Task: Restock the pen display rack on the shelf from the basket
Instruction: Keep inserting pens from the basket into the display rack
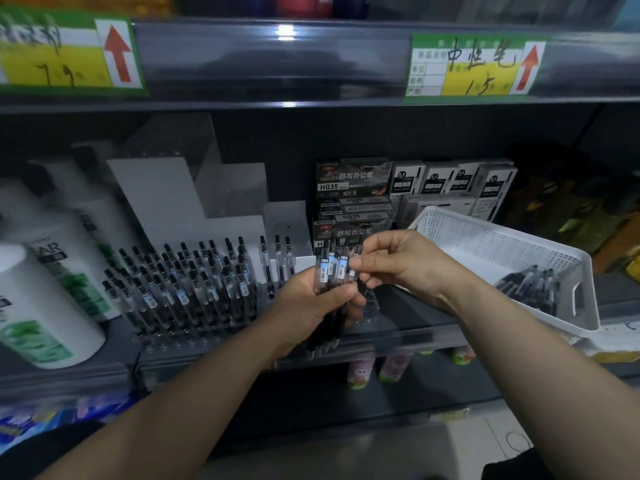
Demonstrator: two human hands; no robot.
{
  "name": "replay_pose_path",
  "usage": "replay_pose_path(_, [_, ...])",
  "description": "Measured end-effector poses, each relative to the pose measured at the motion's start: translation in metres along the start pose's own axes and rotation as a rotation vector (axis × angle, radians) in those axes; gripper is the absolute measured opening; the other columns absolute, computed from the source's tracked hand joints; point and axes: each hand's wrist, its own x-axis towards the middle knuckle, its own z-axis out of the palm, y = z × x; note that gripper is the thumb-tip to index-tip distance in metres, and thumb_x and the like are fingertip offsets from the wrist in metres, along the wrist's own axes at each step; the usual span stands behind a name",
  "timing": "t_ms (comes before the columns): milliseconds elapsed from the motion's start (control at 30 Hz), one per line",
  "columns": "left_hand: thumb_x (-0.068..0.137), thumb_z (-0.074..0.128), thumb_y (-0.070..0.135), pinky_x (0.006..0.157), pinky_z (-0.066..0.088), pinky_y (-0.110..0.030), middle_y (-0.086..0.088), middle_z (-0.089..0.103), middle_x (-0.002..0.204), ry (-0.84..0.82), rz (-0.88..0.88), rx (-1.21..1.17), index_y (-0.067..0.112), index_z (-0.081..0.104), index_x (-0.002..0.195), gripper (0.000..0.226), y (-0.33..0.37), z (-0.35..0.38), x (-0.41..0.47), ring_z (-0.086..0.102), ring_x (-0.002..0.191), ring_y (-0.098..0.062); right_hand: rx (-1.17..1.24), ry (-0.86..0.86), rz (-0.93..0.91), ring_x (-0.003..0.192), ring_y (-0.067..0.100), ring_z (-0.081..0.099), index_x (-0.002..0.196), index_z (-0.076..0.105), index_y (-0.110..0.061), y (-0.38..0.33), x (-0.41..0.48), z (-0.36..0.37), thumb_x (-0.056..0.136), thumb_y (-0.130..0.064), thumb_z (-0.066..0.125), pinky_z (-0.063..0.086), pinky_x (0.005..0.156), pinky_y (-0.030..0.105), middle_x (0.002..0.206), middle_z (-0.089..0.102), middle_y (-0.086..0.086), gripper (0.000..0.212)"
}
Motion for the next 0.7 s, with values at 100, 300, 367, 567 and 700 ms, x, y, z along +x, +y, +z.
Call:
replay_pose_path(100, [0.095,0.058,0.015,0.072,0.06,-0.039,-0.012,0.074,0.089,0.099,0.053,0.042,0.002,0.057,0.106,0.017,0.004,-0.007,-0.002,0.073,0.08,-0.026,0.027,0.074,-0.072,0.055,0.01,0.061,0.078,0.064,-0.003,-0.006,0.002,0.004,0.075,-0.004,0.072,0.055,0.055,0.018,0.064,0.063,0.006,0.009])
replay_pose_path(300, [0.097,0.054,0.02,0.066,0.061,-0.035,-0.007,0.07,0.078,0.263,0.183,0.176,0.005,0.055,0.102,0.016,0.025,-0.029,-0.01,0.069,0.066,-0.018,0.082,0.32,-0.217,0.056,0.012,0.064,0.09,0.065,0.0,-0.026,0.009,0.005,0.084,-0.007,0.067,0.057,0.058,0.02,0.064,0.066,0.005,0.01])
replay_pose_path(367, [0.098,0.052,0.022,0.063,0.059,-0.03,-0.004,0.071,0.08,0.284,0.214,0.173,0.008,0.057,0.102,0.016,0.031,-0.035,-0.013,0.068,0.067,-0.017,0.068,0.382,-0.237,0.059,0.012,0.067,0.094,0.065,0.002,-0.028,0.014,0.005,0.086,-0.005,0.065,0.058,0.062,0.021,0.062,0.068,0.003,0.01])
replay_pose_path(567, [0.102,0.042,0.012,0.075,0.059,-0.028,-0.004,0.072,0.099,0.356,0.248,0.154,0.012,0.055,0.116,0.019,0.04,-0.048,-0.015,0.069,0.077,-0.012,-0.104,0.379,-0.214,0.052,0.005,0.065,0.094,0.061,0.0,-0.014,0.036,0.03,0.094,-0.002,0.054,0.055,0.058,0.015,0.07,0.065,0.01,0.007])
replay_pose_path(700, [0.102,0.042,0.01,0.077,0.058,-0.024,-0.005,0.071,0.102,0.377,0.25,0.103,0.01,0.052,0.12,0.02,0.041,-0.052,-0.013,0.071,0.085,-0.014,-0.208,0.361,-0.2,0.059,0.009,0.068,0.081,0.061,-0.013,0.002,0.054,0.042,0.094,-0.005,0.056,0.058,0.066,0.022,0.068,0.068,0.005,0.016])
